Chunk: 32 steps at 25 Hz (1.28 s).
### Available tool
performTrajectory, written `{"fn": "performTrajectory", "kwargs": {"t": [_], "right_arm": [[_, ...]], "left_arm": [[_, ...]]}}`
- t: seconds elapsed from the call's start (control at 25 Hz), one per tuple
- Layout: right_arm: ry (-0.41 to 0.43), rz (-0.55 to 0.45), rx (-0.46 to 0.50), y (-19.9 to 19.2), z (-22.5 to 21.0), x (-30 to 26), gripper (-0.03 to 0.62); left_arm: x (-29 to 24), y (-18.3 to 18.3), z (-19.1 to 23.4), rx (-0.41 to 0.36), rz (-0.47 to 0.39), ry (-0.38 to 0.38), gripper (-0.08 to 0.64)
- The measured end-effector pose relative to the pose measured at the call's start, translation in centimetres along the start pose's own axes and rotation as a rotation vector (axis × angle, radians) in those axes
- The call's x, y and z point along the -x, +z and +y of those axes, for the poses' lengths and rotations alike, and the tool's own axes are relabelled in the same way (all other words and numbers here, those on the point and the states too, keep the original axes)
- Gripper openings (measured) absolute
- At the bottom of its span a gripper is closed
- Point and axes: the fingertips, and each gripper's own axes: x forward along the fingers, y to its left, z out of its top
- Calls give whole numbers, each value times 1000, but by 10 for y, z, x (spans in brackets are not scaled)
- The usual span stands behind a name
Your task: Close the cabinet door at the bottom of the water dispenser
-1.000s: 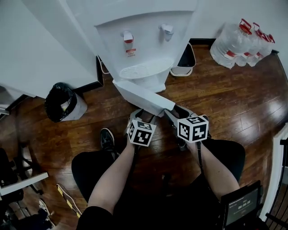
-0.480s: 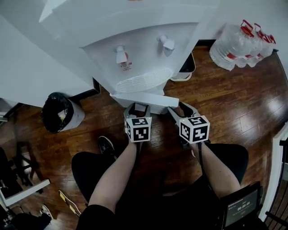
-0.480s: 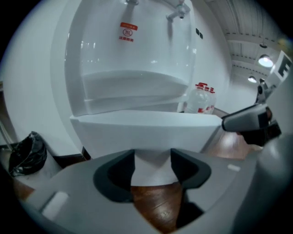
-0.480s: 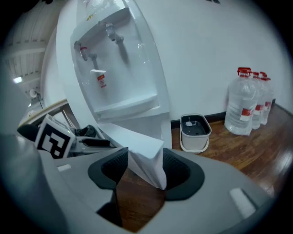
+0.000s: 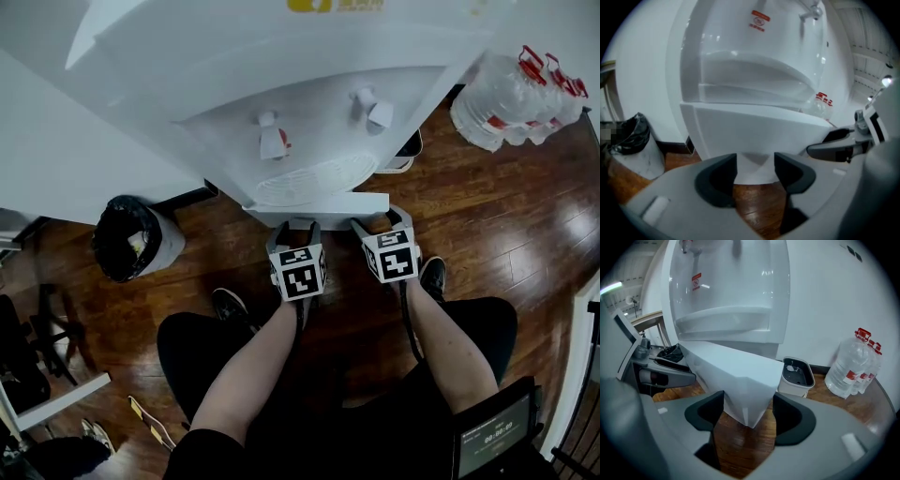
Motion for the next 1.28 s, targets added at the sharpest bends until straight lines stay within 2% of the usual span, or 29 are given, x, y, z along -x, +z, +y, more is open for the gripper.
{"fn": "performTrajectory", "kwargs": {"t": [0.08,0.32,0.88,1.28], "right_arm": [[-4,5,3,3,-3,-2,330],[22,-15,56,14,-8,-10,327],[63,-21,156,42,-22,-31,325],[82,-33,177,50,-24,-35,324]], "left_arm": [[-1,1,7,60,8,12,253],[-11,12,13,95,-26,32,255],[-22,18,13,77,-12,104,253],[-27,14,20,48,2,157,251]]}}
